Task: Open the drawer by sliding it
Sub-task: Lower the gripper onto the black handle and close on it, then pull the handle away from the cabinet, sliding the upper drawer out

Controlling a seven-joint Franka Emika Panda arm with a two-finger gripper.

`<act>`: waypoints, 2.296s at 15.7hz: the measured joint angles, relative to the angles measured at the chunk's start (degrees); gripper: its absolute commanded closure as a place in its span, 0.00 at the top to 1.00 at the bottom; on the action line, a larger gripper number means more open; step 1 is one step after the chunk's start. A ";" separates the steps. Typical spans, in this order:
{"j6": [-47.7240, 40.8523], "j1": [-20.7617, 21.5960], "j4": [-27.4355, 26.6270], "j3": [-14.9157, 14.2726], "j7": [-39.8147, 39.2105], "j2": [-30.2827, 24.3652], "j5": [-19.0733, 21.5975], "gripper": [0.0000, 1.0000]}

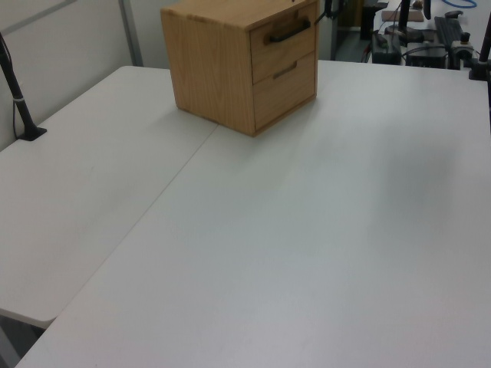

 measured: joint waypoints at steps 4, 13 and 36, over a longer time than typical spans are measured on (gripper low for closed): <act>0.44 0.00 -0.01 0.00 0.04 2.25 0.00 0.68; 4.89 -0.09 -0.14 -0.02 0.09 3.93 0.00 0.64; 8.10 -0.21 -5.47 -0.01 -3.42 1.60 -0.72 0.00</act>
